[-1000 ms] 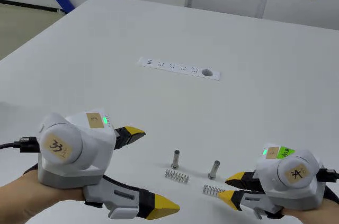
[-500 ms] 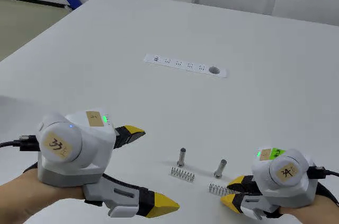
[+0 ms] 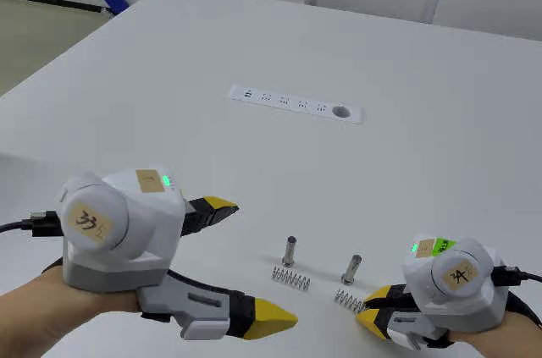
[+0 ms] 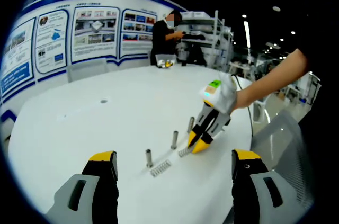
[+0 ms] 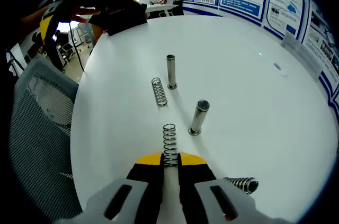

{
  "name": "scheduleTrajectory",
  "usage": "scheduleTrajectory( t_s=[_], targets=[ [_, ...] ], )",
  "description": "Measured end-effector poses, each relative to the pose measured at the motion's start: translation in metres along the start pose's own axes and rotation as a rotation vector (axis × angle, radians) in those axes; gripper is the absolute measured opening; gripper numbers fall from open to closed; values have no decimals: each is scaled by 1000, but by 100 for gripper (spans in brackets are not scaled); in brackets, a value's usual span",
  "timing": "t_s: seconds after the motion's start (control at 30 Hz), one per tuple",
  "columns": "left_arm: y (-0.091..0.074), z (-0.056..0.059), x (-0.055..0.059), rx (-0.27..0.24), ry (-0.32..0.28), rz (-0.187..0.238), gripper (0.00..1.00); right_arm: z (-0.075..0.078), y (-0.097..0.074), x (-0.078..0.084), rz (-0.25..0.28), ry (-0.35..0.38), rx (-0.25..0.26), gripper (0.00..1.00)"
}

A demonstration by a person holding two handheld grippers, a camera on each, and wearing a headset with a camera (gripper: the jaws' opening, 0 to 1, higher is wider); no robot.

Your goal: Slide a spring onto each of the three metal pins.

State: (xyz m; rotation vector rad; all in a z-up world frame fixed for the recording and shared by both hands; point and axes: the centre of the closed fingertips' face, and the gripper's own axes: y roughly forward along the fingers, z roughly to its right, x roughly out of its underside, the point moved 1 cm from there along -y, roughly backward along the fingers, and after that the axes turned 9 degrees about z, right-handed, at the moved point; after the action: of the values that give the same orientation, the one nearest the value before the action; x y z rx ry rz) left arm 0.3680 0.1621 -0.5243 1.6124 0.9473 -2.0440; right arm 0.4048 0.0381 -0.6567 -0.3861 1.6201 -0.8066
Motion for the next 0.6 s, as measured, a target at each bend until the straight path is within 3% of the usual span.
scheduleTrajectory(
  t_s=[0.13, 0.3, 0.43, 0.6],
  targets=[
    [1, 2, -5, 9, -17, 16, 88, -9, -4, -10, 30, 7, -31, 11],
    [7, 7, -11, 28, -3, 19, 86, -22, -21, -37, 105, -13, -49, 10],
    [15, 22, -11, 94, 3, 4, 83, -28, -38, -57, 136, -87, -47, 10],
    [26, 37, -10, 150, 56, -24, 73, -41, -58, -84, 166, -171, -74, 10]
  ],
)
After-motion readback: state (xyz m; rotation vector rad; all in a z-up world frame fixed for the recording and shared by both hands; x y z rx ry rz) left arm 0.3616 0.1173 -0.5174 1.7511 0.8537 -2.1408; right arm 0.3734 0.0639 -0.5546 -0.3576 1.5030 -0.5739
